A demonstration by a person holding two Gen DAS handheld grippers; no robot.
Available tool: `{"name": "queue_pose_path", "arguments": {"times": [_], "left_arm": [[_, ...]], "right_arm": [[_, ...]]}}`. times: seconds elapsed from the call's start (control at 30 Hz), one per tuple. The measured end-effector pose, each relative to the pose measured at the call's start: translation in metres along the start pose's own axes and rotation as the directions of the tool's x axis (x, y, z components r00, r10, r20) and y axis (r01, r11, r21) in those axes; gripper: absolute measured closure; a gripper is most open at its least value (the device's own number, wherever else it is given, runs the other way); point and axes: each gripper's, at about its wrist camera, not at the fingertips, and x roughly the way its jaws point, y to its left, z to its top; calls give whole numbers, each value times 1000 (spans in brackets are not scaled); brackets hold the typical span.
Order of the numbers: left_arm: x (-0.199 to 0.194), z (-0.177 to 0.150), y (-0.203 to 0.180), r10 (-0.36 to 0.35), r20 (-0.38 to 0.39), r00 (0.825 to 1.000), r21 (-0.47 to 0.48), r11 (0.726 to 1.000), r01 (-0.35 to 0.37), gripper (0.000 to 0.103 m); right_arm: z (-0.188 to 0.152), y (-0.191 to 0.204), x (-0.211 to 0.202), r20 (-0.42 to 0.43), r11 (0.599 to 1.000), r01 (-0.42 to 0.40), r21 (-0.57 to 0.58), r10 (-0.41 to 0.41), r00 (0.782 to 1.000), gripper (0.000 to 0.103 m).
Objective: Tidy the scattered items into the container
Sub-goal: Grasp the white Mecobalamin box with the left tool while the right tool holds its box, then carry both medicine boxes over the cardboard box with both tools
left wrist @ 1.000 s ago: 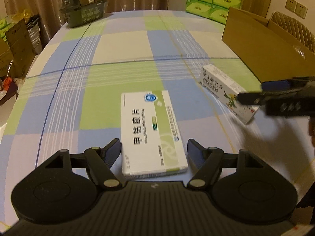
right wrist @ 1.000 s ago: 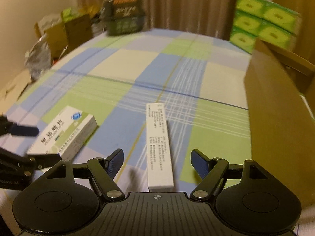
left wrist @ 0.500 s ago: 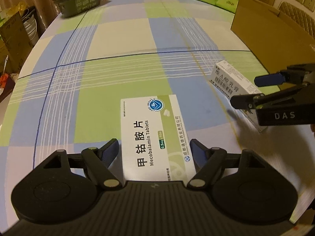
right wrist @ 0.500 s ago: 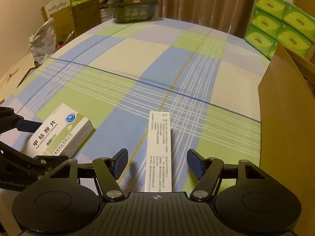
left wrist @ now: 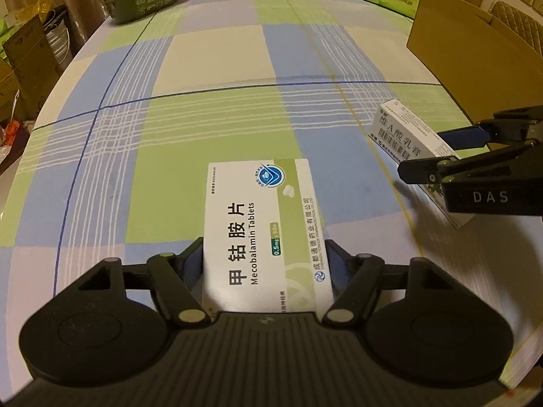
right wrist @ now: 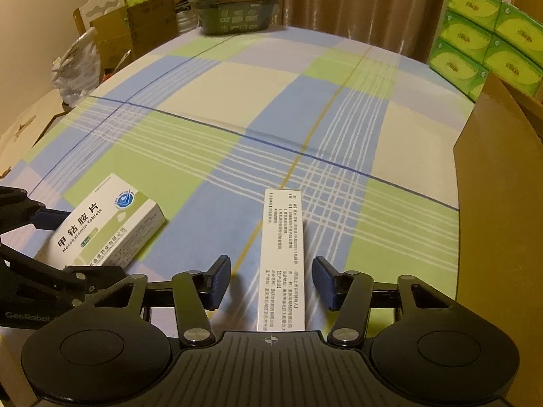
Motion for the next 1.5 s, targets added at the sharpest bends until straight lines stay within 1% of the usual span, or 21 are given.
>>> {"name": "queue_pose_path", "arguments": {"times": [0.13,0.2,0.23,0.27,0.3,0.43,0.6,0.73,0.93,1.1,1.5], "left_arm": [[-1,-1,1,-6,4,1000,-5,1000,6,35],[-2,-3,1,-5,9,1000,-4,1000,5,35],[-2,-3,0,-4,10,1000,-2,1000,4,35],[-2,-4,0,-3,9,1000,1,1000,3,35],[-2,-3,-1,-3,8,1000,4,1000,3,35],[-1,-1,1,-14,1,1000,-9,1000,14,35],[2,3,0,-10,-1,1000,-6,1000,10,35],[1,1,1,-13,8,1000,-12,1000,13,36],[-6,-7,2,-31,6,1000,-30,999,31,36],[-14,-13,0,-31,4,1000,-38,999,31,36],[-35,-24,-9,-35,13,999,-29,999,35,36]], "right_arm": [[2,-1,4,-18,1000,-4,2,4,1000,62],[2,-2,5,-24,1000,-4,7,4,1000,70],[2,-2,5,-27,1000,-2,7,3,1000,73],[1,-2,6,-30,1000,-1,5,1,1000,78],[1,-2,6,-31,1000,-1,5,2,1000,80],[-1,0,5,-27,1000,3,3,-3,1000,80],[-7,4,1,-22,1000,1,9,-1,1000,80],[-11,7,-5,-16,1000,-4,20,4,1000,80],[-18,12,-15,-12,999,-13,36,13,1000,80],[-23,13,-25,-3,999,-10,49,10,1000,80],[-36,17,-50,15,997,0,74,-2,1000,80]]}}
